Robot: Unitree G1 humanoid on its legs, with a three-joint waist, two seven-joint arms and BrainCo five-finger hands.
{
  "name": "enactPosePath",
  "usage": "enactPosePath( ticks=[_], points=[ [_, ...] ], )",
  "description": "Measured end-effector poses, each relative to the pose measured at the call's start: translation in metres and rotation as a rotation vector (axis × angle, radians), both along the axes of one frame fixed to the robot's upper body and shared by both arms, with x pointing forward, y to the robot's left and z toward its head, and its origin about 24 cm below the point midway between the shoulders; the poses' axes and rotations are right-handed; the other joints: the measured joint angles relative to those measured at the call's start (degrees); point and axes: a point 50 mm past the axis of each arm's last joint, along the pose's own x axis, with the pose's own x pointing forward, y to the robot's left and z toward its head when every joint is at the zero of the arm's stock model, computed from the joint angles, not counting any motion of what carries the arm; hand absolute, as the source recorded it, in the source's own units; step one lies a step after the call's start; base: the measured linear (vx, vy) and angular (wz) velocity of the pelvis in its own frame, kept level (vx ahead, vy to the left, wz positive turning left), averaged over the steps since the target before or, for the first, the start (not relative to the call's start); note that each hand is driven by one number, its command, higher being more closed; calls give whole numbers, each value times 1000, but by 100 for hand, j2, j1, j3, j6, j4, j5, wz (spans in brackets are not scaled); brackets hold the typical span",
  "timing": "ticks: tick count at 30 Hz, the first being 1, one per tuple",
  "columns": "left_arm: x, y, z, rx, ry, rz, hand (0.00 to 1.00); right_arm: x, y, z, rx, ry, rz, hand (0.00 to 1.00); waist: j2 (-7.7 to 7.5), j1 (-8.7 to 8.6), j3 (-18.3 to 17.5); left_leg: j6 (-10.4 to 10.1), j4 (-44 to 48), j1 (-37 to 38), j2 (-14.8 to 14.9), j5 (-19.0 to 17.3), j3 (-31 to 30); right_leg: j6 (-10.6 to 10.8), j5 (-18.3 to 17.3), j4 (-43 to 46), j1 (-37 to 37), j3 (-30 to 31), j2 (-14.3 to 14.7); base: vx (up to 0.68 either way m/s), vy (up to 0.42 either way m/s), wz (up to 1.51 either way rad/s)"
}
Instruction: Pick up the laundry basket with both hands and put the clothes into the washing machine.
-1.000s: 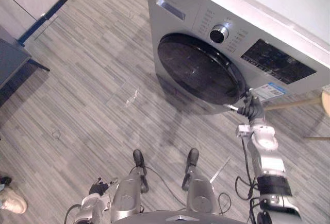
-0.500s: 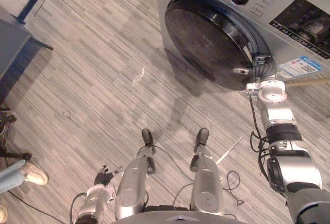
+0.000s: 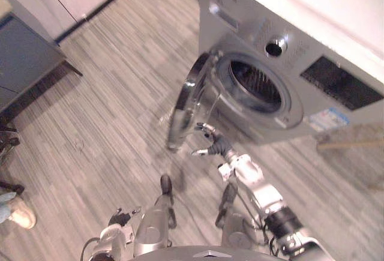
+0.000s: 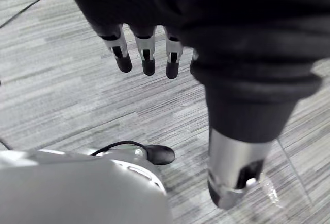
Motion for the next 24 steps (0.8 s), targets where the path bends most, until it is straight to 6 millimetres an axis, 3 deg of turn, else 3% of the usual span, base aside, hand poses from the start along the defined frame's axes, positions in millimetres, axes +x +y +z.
enactPosePath(
  ticks=[3, 7, 11, 14, 15, 18, 19, 20, 21, 24],
  points=[
    [-6, 6, -1, 24, 25, -4, 0, -12, -24, -2, 54, -5, -119, 0, -267, -25, -354, -9, -60, 39, -41, -7, 8, 42, 37, -143, 71, -5, 1, 51, 29, 2],
    [-2, 5, 0, 25, 16, -10, 0, -31, -60, -20, 55, 63, -282, 0, -430, -104, -493, -27, -63, 70, -70, -27, 100, 44, 109, -271, 101, 87, 0, 2, 30, -12],
    [23, 2, 8, 31, -44, -58, 0, -52, -76, -36, 71, 141, -370, 0, -437, -221, -510, -23, -65, 53, -55, -105, 454, 27, 239, -365, -117, 428, 25, -32, 25, -45],
    [75, 10, 32, 80, -179, -101, 0, -66, -80, -46, 78, 191, -400, 0, -492, -328, -508, 0, -61, -272, -26, -93, 725, -18, 348, -317, -663, 745, 29, -40, 21, -48],
    [104, 23, 51, 124, -257, -99, 0, -71, -82, -50, 89, 213, -420, 0, -583, -414, -440, -2, 45, -434, 9, -86, 838, -51, 463, -311, -857, 869, 56, -12, -5, -41],
    [148, 56, 93, 206, -398, -31, 0, -76, -81, -54, 128, 243, -441, 0, -879, -534, -244, 22, 563, -703, 166, -261, 992, -123, 569, -288, -1039, 1053, 135, -19, -46, -39],
    [177, 75, 127, 234, -503, 38, 0, -78, -81, -55, 158, 245, -465, 0, -1083, -601, -125, 11, 979, -1005, 316, -446, 1053, -169, 632, -281, -1213, 1136, 211, -43, -66, -36],
    [189, 81, 143, 241, -548, 64, 0, -78, -80, -55, 167, 245, -472, 0, -1162, -625, -72, 6, 1161, -1164, 378, -513, 1059, -179, 672, -285, -1310, 1161, 245, -106, -100, -41],
    [214, 96, 183, 242, -663, 141, 0, -78, -77, -55, 203, 246, -485, 0, -1332, -667, 17, 0, 1611, -1661, 547, -682, 1092, -207, 814, -346, -1626, 1244, 336, -88, -65, -31],
    [247, 104, 248, 151, -867, 286, 0, -78, -70, -56, 241, 252, -508, 0, -1516, -720, 277, -30, 2368, -2357, 884, -1042, 1128, -52, 1129, -595, -1970, 1419, 517, -122, -52, -40]
  ],
)
